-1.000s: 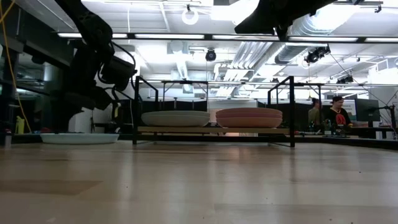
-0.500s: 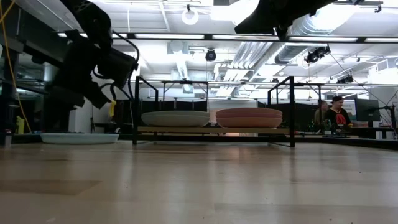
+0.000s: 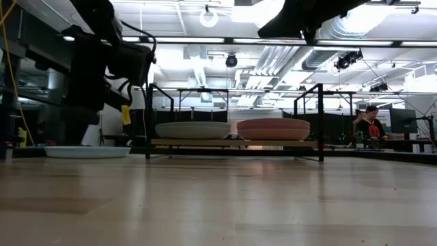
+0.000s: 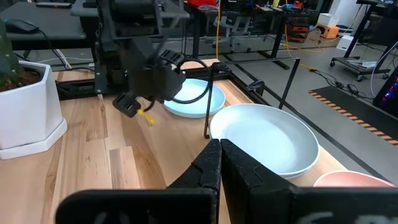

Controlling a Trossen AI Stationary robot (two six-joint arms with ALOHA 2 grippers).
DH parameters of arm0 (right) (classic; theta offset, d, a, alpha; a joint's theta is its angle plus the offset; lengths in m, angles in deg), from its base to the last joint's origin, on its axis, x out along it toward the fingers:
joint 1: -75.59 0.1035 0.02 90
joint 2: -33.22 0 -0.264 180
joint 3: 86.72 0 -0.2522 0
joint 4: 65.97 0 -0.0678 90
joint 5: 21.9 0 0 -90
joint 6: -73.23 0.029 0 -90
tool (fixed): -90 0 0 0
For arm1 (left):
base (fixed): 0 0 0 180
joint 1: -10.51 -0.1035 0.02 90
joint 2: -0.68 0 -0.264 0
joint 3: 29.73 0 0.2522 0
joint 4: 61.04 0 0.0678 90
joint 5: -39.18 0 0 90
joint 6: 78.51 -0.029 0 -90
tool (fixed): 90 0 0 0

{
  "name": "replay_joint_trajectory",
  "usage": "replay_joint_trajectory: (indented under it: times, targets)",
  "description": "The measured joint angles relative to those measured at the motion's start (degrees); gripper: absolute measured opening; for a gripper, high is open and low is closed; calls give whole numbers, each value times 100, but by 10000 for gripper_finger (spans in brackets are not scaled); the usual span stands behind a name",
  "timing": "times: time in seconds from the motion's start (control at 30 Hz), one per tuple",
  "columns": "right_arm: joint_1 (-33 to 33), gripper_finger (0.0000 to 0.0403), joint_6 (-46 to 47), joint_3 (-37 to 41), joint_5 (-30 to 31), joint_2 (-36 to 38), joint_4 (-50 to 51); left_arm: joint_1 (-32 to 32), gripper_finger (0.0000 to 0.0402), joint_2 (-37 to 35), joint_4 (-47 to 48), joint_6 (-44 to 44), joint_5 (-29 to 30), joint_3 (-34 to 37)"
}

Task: Place and stack plates onto a shelf
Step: Stack the light blue plate on top of the white plate on the shelf

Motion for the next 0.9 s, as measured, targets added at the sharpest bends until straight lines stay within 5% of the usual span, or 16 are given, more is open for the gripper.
replay_joint_trajectory:
  times: [0.13, 0.4, 0.63, 0.9]
  targets:
    - [1, 0, 0, 0, 0, 0, 4, 400, 0, -93, -60, 318, 804, -2]
    - [2, 0, 0, 0, 0, 0, 13, 1001, 0, -1162, -479, 919, 1293, 511]
    - [0, 0, -44, 0, 0, 0, -38, 373, 0, -2066, -1313, 1141, 1036, 1451]
    - [-2, 0, -109, 0, 1, 0, -78, -418, 0, -1753, -1495, 1329, 873, 1603]
